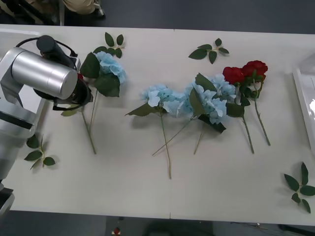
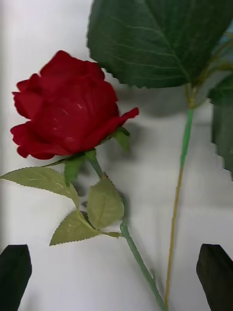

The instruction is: Put the red flowers into the right box and the blue flowers into the left box

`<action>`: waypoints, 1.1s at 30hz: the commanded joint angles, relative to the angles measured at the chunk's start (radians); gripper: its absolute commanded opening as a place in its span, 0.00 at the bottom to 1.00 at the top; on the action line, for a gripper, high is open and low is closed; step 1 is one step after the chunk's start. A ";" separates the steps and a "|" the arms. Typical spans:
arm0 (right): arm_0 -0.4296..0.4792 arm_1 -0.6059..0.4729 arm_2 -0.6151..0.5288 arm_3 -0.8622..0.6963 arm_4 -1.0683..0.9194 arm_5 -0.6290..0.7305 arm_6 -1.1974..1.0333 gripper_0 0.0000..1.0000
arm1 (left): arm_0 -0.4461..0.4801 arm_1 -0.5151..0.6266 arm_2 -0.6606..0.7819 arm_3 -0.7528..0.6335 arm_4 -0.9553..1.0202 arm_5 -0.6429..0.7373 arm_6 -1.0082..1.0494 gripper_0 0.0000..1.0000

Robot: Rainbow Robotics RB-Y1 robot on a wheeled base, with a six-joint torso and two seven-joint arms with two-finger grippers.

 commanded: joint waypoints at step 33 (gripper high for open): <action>-0.028 -0.016 -0.001 0.030 -0.064 -0.090 0.009 0.99 | -0.041 -0.053 0.084 0.289 0.020 -0.280 -0.020 1.00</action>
